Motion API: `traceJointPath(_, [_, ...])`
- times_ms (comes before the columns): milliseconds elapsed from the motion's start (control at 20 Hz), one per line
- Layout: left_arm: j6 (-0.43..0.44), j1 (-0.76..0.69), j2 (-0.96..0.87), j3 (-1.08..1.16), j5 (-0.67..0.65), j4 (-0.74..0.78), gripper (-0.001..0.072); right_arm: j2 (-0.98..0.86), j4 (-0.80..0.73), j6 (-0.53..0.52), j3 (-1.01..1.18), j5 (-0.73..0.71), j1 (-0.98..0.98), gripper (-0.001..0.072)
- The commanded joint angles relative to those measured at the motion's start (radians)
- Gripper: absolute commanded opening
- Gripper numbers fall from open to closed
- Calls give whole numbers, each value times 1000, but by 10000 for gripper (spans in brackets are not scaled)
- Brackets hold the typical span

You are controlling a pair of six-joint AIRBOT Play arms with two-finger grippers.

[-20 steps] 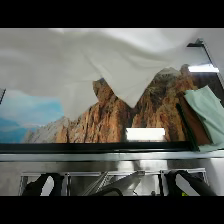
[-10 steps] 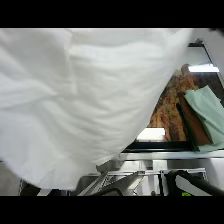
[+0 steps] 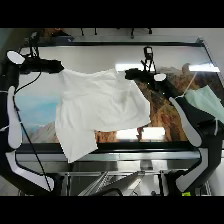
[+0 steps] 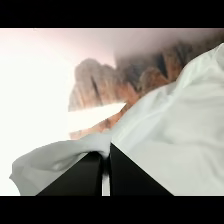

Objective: Fold the shirts.

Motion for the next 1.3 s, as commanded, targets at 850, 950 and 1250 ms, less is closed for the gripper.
traceJointPath(850, [-91,499,331,-843,-365,36,690,252,-399,401,-402,857,-610,223])
traceJointPath(950, [-76,517,357,-950,-310,35,690,254,-399,398,-452,855,-612,225])
traceJointPath(1250, [18,457,294,-1069,-204,-153,688,254,-398,387,-511,856,-602,303])
